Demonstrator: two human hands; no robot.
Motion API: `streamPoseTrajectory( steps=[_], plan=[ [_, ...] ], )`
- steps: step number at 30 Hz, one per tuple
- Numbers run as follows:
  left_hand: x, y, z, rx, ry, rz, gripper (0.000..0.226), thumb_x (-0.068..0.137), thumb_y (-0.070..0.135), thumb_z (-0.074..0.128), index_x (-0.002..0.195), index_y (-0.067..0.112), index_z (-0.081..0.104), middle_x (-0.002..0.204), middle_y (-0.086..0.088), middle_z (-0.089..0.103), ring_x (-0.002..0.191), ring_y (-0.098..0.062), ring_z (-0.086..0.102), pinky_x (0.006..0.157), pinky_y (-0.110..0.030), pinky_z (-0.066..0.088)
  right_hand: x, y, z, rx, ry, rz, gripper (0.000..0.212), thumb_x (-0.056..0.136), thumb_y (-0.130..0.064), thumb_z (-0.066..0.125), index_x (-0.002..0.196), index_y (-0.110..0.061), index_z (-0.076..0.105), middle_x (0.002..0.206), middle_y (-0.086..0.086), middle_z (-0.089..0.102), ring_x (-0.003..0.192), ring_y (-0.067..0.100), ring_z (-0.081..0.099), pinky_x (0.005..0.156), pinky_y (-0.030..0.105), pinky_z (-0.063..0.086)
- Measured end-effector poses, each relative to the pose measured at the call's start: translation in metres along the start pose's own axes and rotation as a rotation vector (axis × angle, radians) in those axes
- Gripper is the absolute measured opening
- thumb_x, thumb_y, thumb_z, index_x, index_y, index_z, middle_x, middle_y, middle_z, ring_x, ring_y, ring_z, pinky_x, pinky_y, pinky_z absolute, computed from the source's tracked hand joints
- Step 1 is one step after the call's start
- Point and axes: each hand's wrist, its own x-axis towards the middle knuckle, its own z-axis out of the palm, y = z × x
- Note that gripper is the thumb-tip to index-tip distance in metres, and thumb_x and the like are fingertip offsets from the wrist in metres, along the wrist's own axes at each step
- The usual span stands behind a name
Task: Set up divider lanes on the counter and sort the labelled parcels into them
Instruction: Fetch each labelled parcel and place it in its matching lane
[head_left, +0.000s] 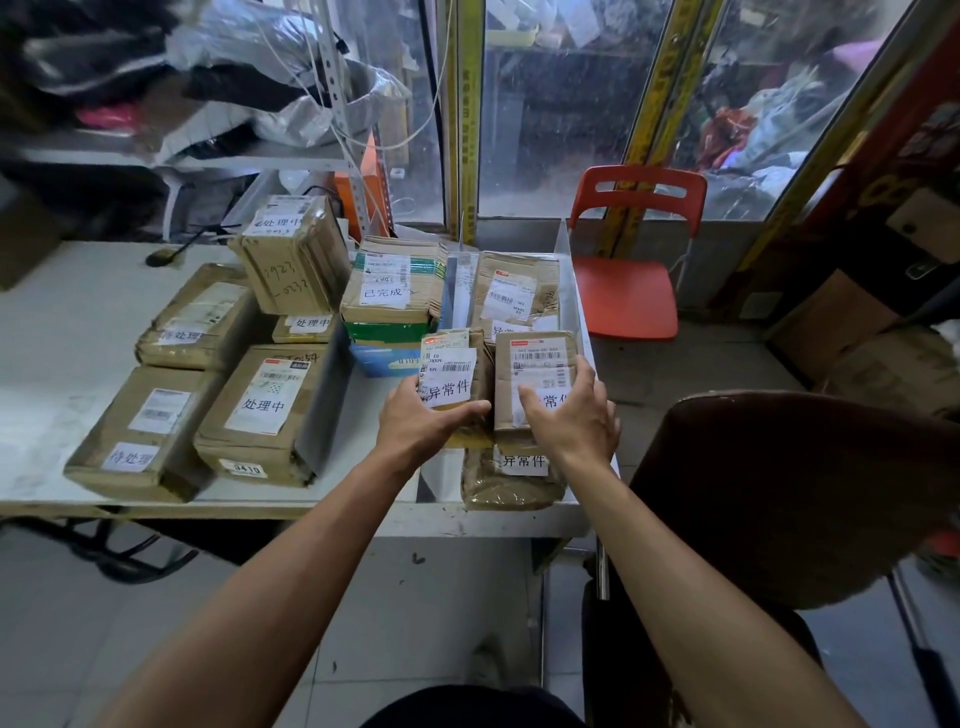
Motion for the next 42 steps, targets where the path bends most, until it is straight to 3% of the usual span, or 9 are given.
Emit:
streamPoseTrajectory(
  steps=[6,11,14,17,22,27,31,37,42],
  plan=[
    [-0.012,0.017,0.006,0.064,0.096,0.034,0.091,0.035,0.066,0.086,0.110,0.022,0.059,0.107,0.002,0.068,0.099,-0.016,0.067,0.084,-0.041,0.062,0.007,0.000,0.001,0.031,-0.033,0.036,0.104,0.075,-0.067,0.076,0.155,-0.024,0.026,0.141,0.008,0.047,0.131,0.030,0.046,0.107,0.051,0.043],
    [-0.014,0.042,-0.001,-0.013,0.137,0.123,0.090,0.051,0.047,0.094,0.124,0.016,0.052,0.108,0.002,0.063,0.098,-0.015,0.066,0.086,-0.039,0.062,0.018,0.014,-0.005,0.143,-0.073,0.129,0.107,0.061,-0.076,0.079,0.147,-0.026,0.038,0.137,0.004,0.055,0.129,0.030,0.050,0.107,0.050,0.045],
    [-0.001,0.064,-0.005,0.004,0.150,0.170,0.099,0.052,0.051,0.093,0.132,0.012,0.050,0.113,0.001,0.060,0.103,-0.017,0.064,0.091,-0.038,0.059,0.023,0.018,-0.009,0.300,-0.071,0.170,0.067,0.063,-0.065,0.085,0.114,-0.034,0.055,0.112,-0.004,0.072,0.103,0.018,0.069,0.089,0.038,0.057],
    [0.009,0.073,-0.003,0.034,0.166,0.174,0.108,0.046,0.063,0.087,0.134,0.012,0.050,0.119,-0.003,0.059,0.108,-0.021,0.061,0.094,-0.041,0.058,0.023,0.020,-0.012,0.388,-0.083,0.160,0.038,0.075,-0.045,0.087,0.097,-0.037,0.056,0.086,-0.013,0.068,0.075,0.001,0.064,0.062,0.018,0.050],
    [0.027,0.099,0.008,0.072,0.185,0.235,0.094,0.057,0.054,0.090,0.131,0.011,0.050,0.117,-0.006,0.060,0.105,-0.022,0.062,0.087,-0.037,0.060,0.024,0.031,-0.008,0.486,-0.063,0.184,0.029,0.078,-0.038,0.087,0.077,-0.039,0.059,0.072,-0.024,0.064,0.071,-0.002,0.067,0.068,0.023,0.056],
    [0.062,0.137,0.024,0.088,0.211,0.253,0.103,0.043,0.073,0.078,0.125,0.015,0.053,0.115,-0.004,0.063,0.103,-0.019,0.063,0.085,-0.034,0.059,0.028,0.040,-0.008,0.554,-0.075,0.218,0.025,0.076,-0.036,0.089,0.085,-0.040,0.065,0.080,-0.019,0.073,0.076,0.003,0.075,0.075,0.037,0.065],
    [0.084,0.155,0.041,0.099,0.186,0.245,0.087,0.059,0.058,0.089,0.122,0.009,0.054,0.112,-0.004,0.063,0.100,-0.017,0.062,0.071,-0.018,0.049,0.022,0.040,-0.008,0.520,-0.090,0.200,0.029,0.077,-0.038,0.088,0.093,-0.041,0.064,0.084,-0.022,0.069,0.079,0.001,0.073,0.076,0.035,0.064],
    [0.096,0.156,0.068,0.212,0.117,0.158,0.100,0.046,0.083,0.078,0.115,0.015,0.055,0.117,-0.006,0.059,0.104,-0.021,0.061,0.086,-0.035,0.058,0.020,0.035,-0.002,0.432,-0.093,0.143,0.062,0.073,-0.050,0.087,0.127,-0.032,0.064,0.087,-0.029,0.060,0.084,-0.012,0.060,0.077,0.016,0.053],
    [0.089,0.146,0.082,0.339,0.092,0.149,0.108,0.057,0.088,0.071,0.133,0.013,0.049,0.136,-0.014,0.043,0.124,-0.032,0.048,0.102,-0.048,0.050,0.024,0.034,0.009,0.423,-0.121,0.182,0.073,0.066,-0.066,0.080,0.129,-0.038,0.055,0.114,-0.015,0.068,0.105,0.011,0.067,0.089,0.040,0.059]
  ],
)
